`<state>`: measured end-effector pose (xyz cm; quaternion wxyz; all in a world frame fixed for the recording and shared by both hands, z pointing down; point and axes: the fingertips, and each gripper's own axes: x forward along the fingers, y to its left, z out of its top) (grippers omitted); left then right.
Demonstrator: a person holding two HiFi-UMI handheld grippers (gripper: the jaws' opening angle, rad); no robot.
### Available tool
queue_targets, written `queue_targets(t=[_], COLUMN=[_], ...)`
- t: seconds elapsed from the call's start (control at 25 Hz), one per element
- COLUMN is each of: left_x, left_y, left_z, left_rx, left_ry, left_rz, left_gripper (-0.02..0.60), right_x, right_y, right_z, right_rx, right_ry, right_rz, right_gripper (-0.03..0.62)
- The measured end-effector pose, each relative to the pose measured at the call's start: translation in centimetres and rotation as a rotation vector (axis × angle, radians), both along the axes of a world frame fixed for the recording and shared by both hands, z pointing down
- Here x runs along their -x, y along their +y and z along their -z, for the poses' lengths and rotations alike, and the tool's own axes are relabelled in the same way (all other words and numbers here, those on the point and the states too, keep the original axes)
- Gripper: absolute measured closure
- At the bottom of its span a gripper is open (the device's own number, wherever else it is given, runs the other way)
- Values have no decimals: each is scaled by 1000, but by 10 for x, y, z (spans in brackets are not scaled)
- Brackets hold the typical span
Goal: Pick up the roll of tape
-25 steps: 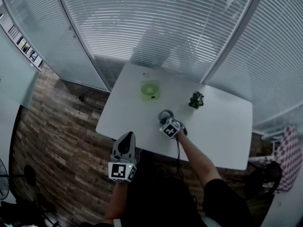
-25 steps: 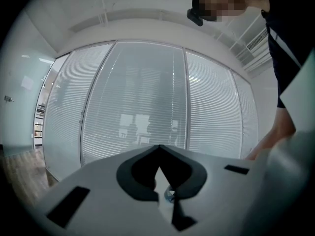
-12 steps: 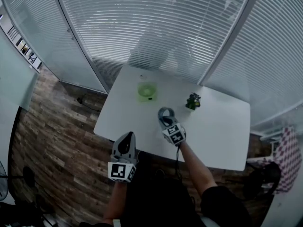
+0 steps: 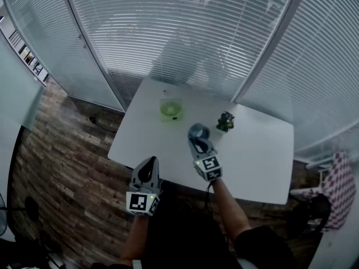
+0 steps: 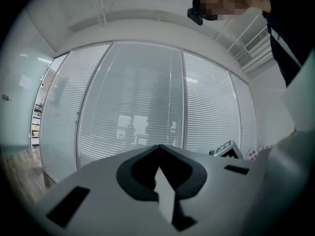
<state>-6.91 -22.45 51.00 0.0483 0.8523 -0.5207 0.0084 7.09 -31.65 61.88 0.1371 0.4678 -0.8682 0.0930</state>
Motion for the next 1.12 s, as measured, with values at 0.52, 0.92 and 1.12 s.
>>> queue_targets(t=[0.52, 0.92, 1.12], left_x=[-1, 12, 15], left_y=[-2, -1, 0], left_z=[1, 3, 3], left_rx=[3, -6, -3], left_ry=[13, 18, 21], left_rz=[11, 22, 22], left_gripper=[575, 575, 575], right_x=[-22, -32, -34], right_y=[27, 52, 59], right_z=[67, 75, 80], right_rx=[-205, -246, -275], right_ry=[-42, -47, -60], right_rz=[-61, -106, -119], right_gripper=[551, 553, 553])
